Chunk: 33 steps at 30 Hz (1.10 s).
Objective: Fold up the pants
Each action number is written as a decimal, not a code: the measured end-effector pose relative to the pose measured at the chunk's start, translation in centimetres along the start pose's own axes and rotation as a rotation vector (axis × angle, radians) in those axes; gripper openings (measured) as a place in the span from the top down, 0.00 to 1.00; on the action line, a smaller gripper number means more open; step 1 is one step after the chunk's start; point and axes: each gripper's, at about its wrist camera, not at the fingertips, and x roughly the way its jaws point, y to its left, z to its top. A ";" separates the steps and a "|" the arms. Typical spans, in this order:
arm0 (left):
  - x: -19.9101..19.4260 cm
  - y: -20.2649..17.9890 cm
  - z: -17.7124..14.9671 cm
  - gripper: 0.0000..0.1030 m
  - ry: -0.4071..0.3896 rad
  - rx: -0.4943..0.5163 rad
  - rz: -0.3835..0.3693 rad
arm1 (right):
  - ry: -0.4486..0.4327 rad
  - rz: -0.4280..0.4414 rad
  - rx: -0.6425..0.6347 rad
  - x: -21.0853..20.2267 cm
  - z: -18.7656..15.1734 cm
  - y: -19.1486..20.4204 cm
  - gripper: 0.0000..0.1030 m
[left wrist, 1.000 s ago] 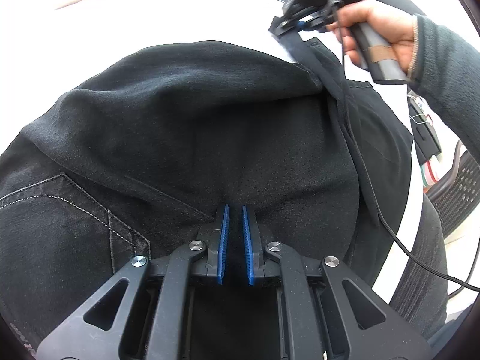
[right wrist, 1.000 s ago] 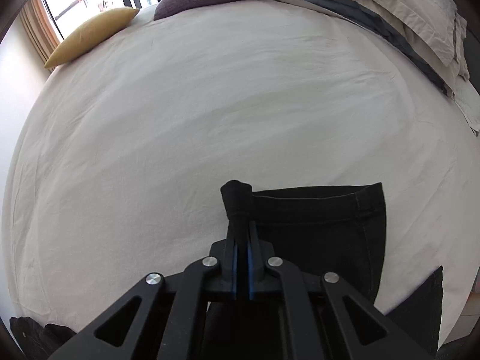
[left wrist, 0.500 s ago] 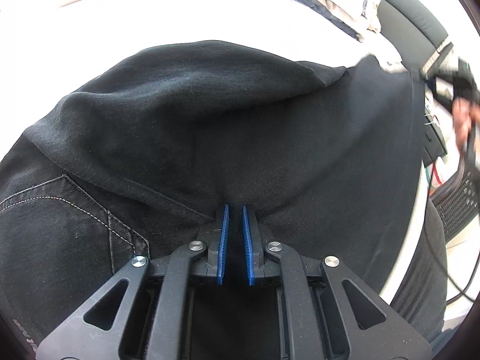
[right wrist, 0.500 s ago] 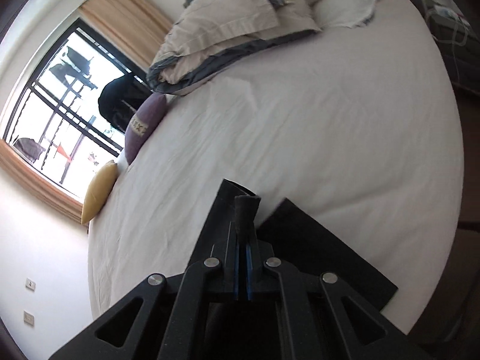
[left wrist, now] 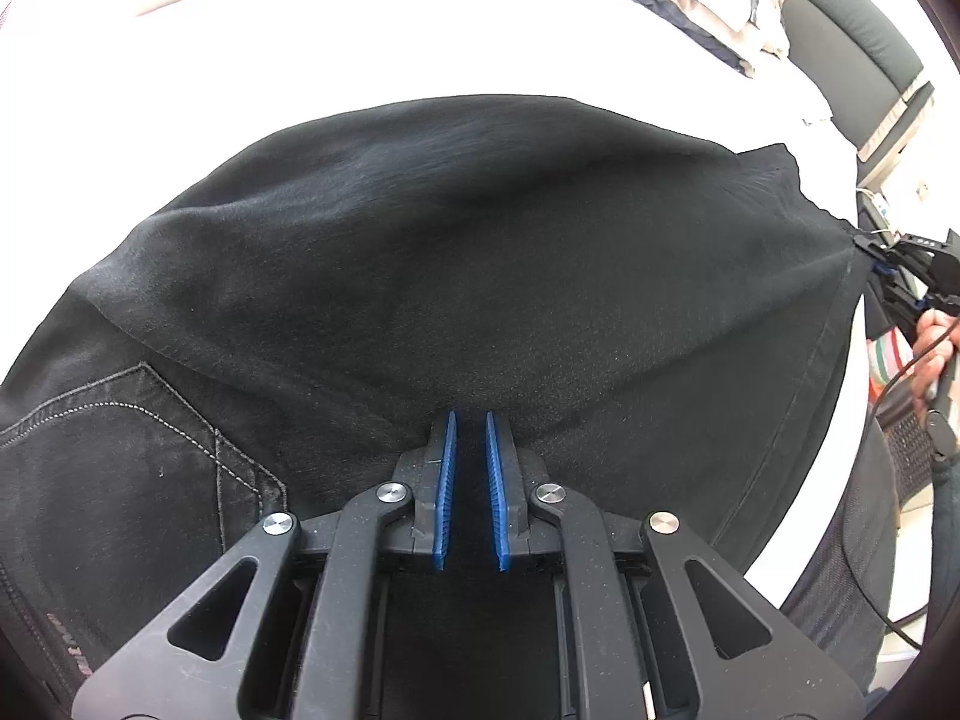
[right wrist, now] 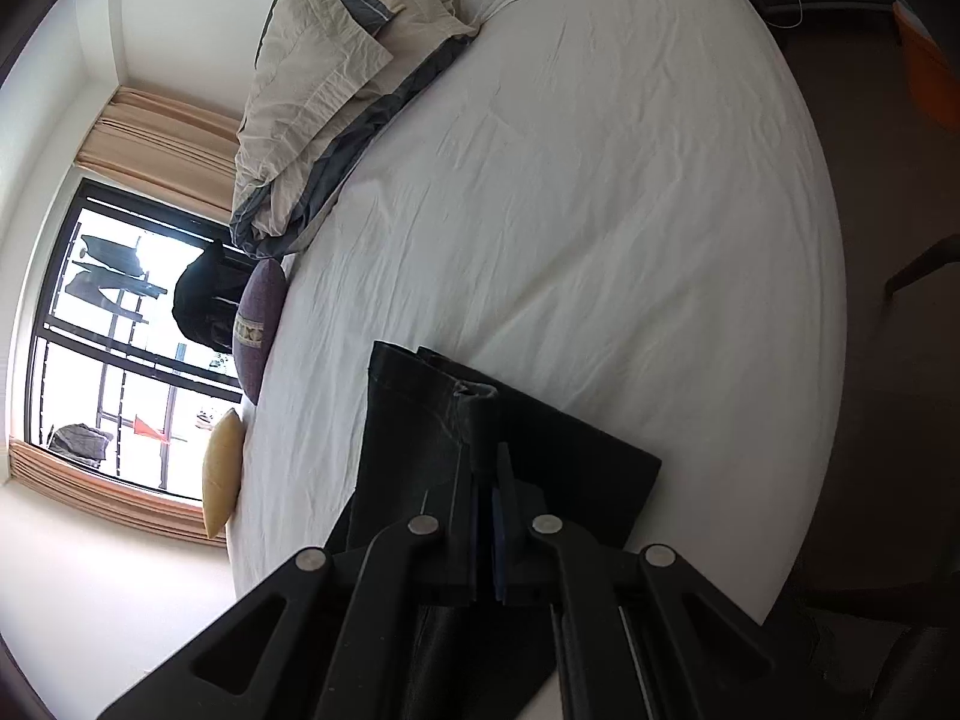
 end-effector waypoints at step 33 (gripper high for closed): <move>-0.7 -0.3 -2.1 0.90 -0.056 0.016 -0.069 | 0.218 0.062 -0.358 1.6 -3.9 8.4 0.86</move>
